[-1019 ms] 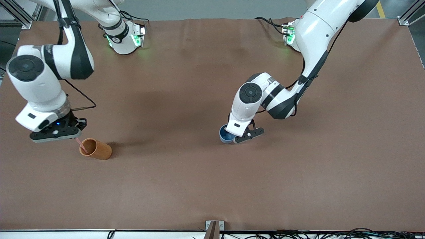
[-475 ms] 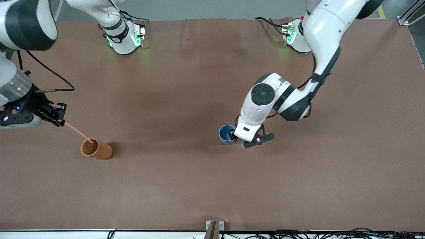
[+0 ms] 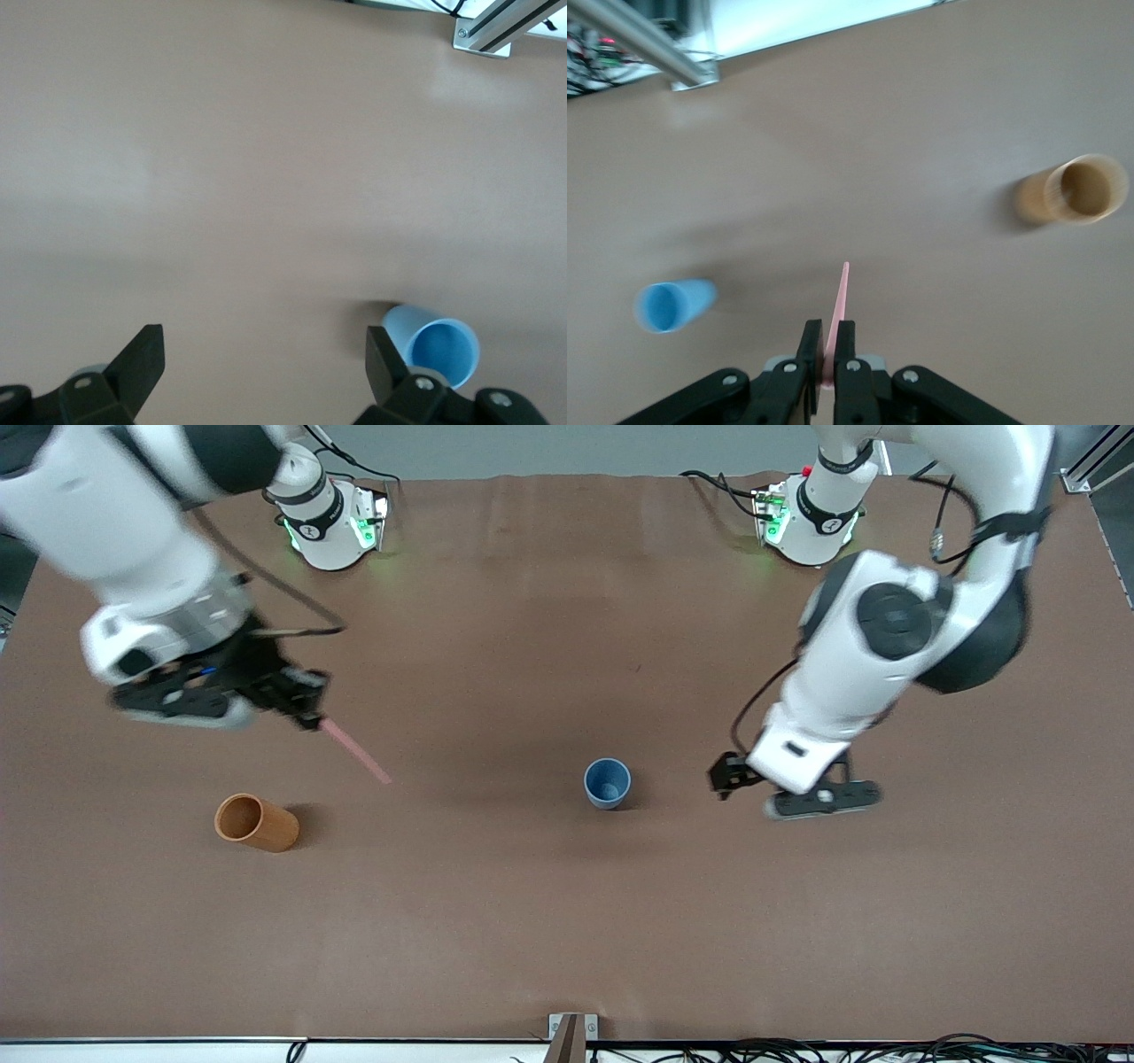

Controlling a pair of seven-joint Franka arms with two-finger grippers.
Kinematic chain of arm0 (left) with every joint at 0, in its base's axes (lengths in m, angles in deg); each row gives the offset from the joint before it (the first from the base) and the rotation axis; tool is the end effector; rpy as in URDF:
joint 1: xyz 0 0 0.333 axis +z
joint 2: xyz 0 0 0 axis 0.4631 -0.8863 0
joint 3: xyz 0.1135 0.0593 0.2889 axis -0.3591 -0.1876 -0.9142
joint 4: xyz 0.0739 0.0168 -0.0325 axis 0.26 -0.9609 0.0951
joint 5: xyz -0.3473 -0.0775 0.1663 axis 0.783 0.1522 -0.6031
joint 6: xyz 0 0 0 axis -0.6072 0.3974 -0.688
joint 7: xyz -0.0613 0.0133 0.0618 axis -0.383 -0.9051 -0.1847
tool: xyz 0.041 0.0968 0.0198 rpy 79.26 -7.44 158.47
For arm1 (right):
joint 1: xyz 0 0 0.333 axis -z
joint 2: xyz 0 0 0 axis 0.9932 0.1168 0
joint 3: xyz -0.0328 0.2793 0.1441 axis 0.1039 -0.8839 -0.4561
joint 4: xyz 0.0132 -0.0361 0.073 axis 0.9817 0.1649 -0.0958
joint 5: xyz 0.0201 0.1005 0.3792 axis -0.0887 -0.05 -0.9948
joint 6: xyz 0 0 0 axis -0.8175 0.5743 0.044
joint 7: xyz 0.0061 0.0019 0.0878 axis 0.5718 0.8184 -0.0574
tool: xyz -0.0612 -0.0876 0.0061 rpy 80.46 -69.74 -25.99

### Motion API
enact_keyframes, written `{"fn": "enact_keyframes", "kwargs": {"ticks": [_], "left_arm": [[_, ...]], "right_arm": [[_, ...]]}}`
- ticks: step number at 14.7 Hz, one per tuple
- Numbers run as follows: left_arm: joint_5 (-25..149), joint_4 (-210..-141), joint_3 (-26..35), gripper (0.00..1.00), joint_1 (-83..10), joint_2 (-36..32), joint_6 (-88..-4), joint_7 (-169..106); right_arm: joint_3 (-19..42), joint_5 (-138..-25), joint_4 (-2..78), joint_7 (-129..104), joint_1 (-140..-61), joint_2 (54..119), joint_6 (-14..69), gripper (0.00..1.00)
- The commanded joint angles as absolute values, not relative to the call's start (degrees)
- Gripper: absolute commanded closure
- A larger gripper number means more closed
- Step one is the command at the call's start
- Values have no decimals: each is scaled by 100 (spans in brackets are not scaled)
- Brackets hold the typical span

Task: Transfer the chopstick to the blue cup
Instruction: 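Carry the pink stick over the blue cup with the right gripper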

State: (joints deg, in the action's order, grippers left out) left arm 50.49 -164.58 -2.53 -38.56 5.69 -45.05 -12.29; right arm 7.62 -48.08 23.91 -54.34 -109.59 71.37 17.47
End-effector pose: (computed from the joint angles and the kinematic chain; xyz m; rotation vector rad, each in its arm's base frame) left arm 0.6294 -0.2353 0.4874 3.0444 0.0981 0.2197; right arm 0.5646 0.2683 0.6090 -2.9562 0.3247 -0.2325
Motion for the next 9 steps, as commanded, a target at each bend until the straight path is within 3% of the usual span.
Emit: {"fn": "enact_keyframes", "kwargs": {"ticks": [1,6,9], "left_arm": [[5460,-16610,-837,0,-3866,1149,-3980,-2652],[5390,-16619,-892,0,-3559,2133,-2848,-3571],[5381,-16610,-883,0,-3462,2600,-2116,-3571]], "right_arm": [[847,-4794,1767,-6761,-11719,7691,1946,97],[890,-4436,72,-7627,-12635,9342,2017,98],[873,-4372,-28,-7619,-12846,9609,2254,98]]}}
